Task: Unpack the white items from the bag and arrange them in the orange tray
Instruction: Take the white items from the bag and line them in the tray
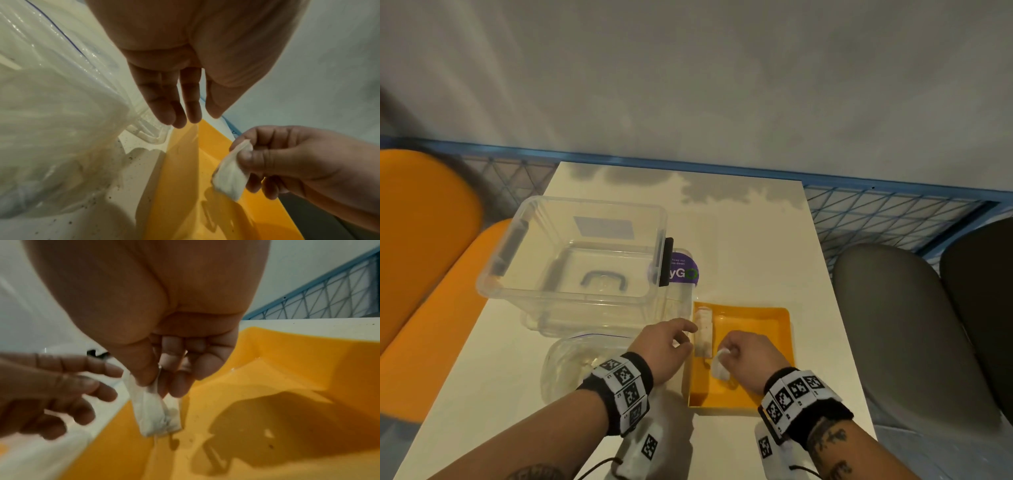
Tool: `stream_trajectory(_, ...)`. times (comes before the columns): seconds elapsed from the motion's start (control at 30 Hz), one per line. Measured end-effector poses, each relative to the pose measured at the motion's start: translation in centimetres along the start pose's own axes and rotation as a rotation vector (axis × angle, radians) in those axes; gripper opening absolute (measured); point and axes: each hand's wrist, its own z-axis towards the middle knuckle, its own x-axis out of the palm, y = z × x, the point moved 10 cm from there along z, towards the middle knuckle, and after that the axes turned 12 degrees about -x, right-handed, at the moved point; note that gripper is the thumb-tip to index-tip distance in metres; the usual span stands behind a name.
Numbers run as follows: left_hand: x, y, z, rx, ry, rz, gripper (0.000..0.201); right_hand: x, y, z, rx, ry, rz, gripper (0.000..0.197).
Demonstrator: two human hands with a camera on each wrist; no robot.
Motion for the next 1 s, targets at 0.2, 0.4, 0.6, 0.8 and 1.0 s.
stream_trajectory(0.2,1.7,0.3,0.3,-0.039,0.067,0.109,0.049,3.5,-0.1,2.4,0.042,0.170,-0.149,0.005)
stream_trajectory(0.4,2.4,0.3,0.5,-0.051,0.089,0.183,0.056,2.8,-0.7,5.4,0.120,0.077,-0.095,0.006)
stream_trajectory(0.6,2.3,0.1,0.6,-0.030,0.110,0.179,0.053,2.7,-0.8,6.6,0.143,0.067,-0.088,0.008)
stream_trajectory(0.8,2.3,0.1,0.7,-0.047,0.122,0.178,0.052,1.2,-2.1,5.9,0.243,0.080,-0.170,0.028)
stream_trajectory(1.0,2.3,0.0,0.8,-0.057,0.116,0.176,0.052,2.8,-2.9,6.1,0.299,0.159,-0.163,0.025)
